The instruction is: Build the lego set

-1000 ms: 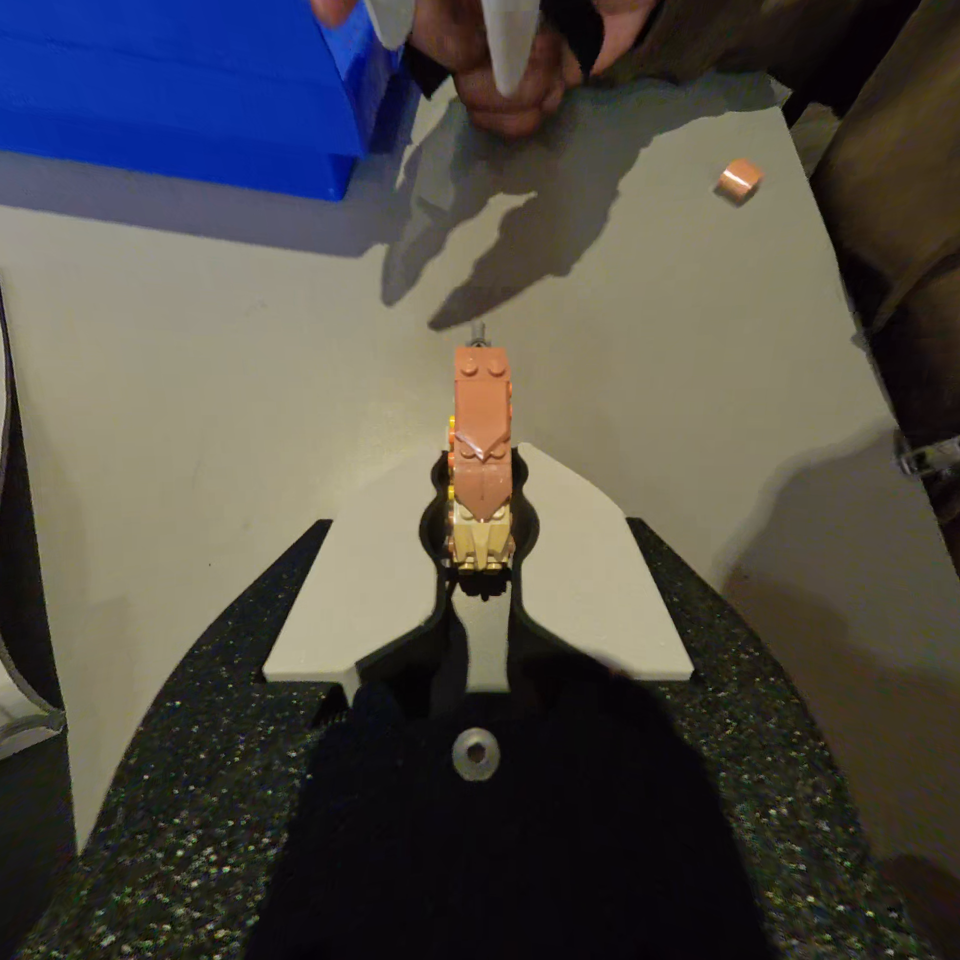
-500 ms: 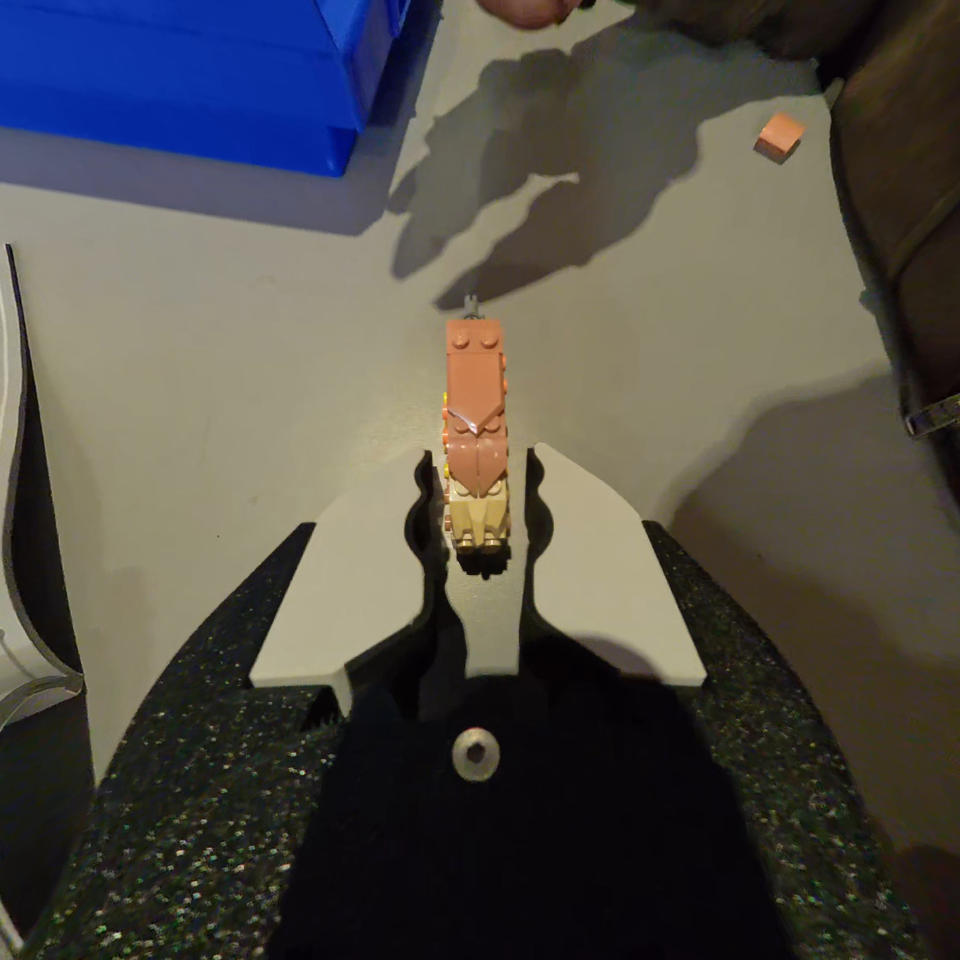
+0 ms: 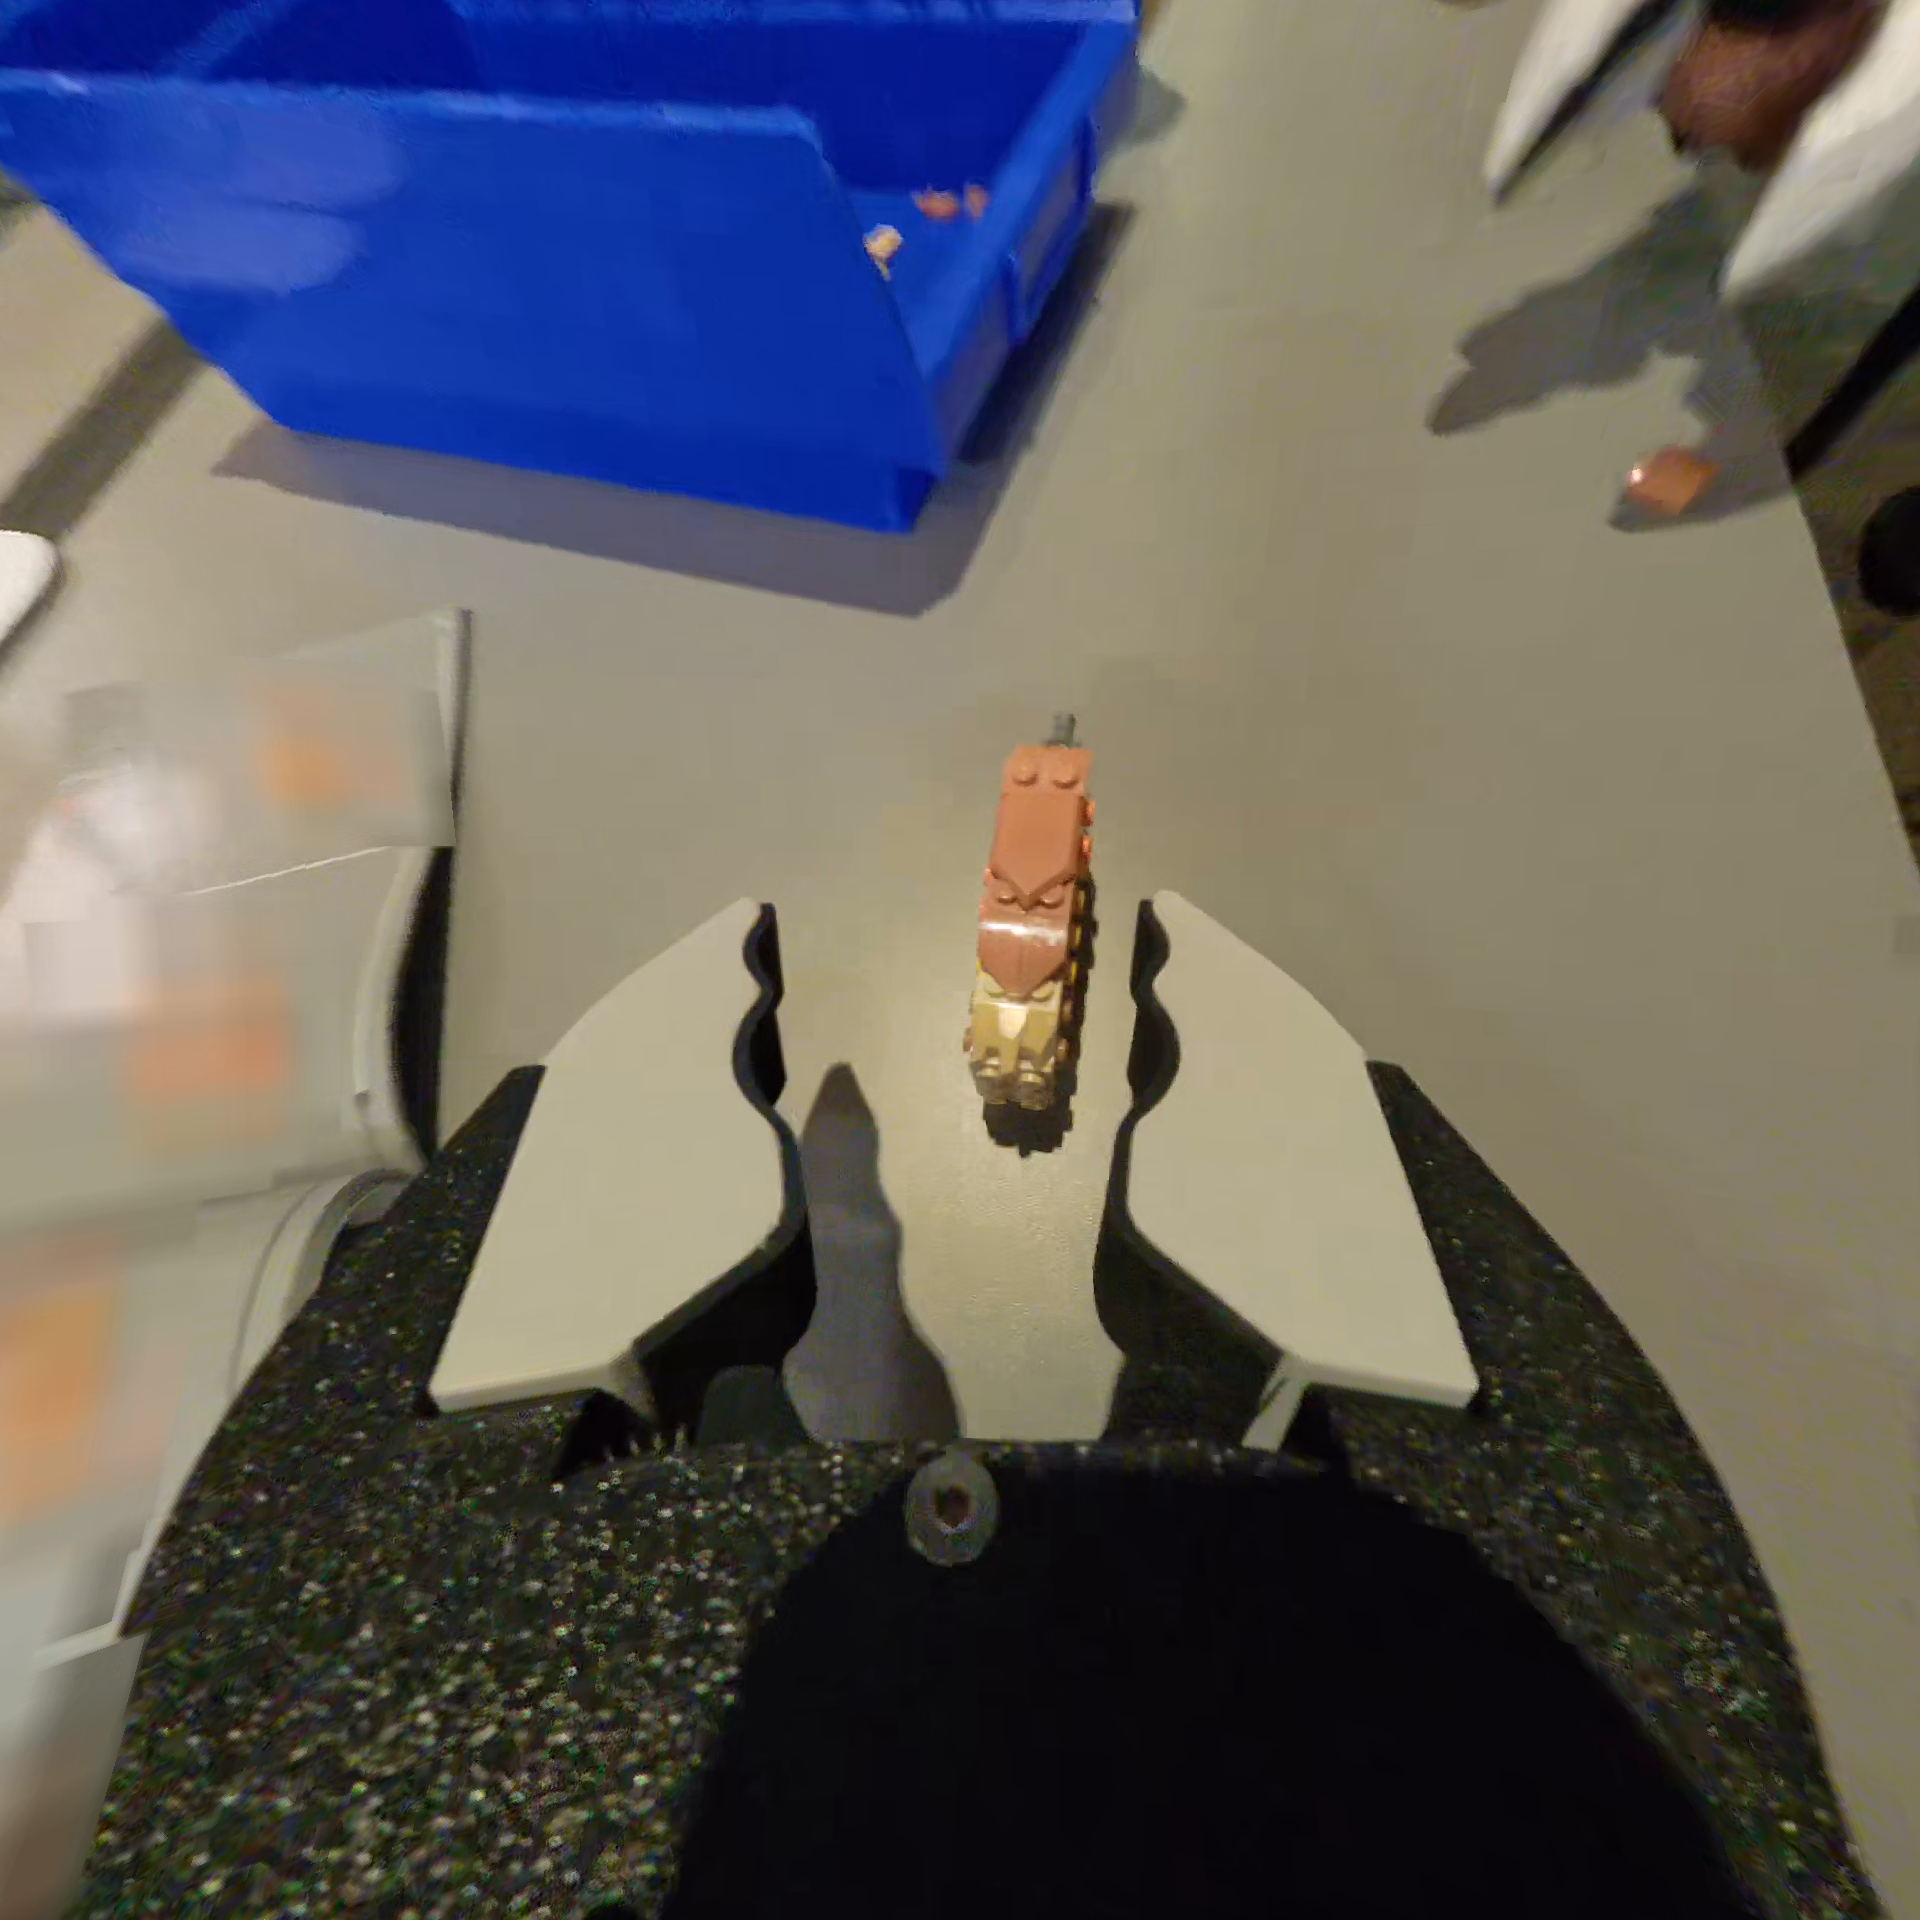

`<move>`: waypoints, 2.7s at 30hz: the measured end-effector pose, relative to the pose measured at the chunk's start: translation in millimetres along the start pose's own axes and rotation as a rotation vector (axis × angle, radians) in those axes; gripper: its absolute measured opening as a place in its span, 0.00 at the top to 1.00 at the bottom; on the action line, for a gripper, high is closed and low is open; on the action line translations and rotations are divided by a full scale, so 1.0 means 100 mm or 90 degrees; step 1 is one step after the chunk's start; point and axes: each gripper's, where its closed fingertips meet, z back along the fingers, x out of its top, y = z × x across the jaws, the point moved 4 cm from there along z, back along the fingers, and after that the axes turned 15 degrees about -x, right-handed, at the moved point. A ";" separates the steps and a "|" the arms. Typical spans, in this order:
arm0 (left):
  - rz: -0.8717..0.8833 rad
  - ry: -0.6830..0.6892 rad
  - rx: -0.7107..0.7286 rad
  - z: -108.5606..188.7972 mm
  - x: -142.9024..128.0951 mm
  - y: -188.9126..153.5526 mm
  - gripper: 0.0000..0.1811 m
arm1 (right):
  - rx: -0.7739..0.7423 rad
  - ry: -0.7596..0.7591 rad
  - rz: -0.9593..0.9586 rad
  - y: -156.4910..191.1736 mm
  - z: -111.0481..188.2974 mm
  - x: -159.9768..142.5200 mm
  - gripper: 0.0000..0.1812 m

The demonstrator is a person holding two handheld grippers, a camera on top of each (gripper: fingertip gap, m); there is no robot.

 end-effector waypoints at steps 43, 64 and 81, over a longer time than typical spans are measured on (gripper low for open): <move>-0.465 -0.156 0.139 -0.15 0.79 -1.16 0.86 | 0.505 -0.132 -0.345 0.74 -0.35 1.06 0.91; 0.275 -0.469 -0.298 -0.01 0.82 -0.69 0.96 | 0.095 -0.517 0.388 0.52 -0.54 1.23 0.73; 0.415 -0.428 -0.466 -0.24 0.68 -0.78 0.95 | 0.167 -0.534 0.342 0.66 -0.57 1.20 0.89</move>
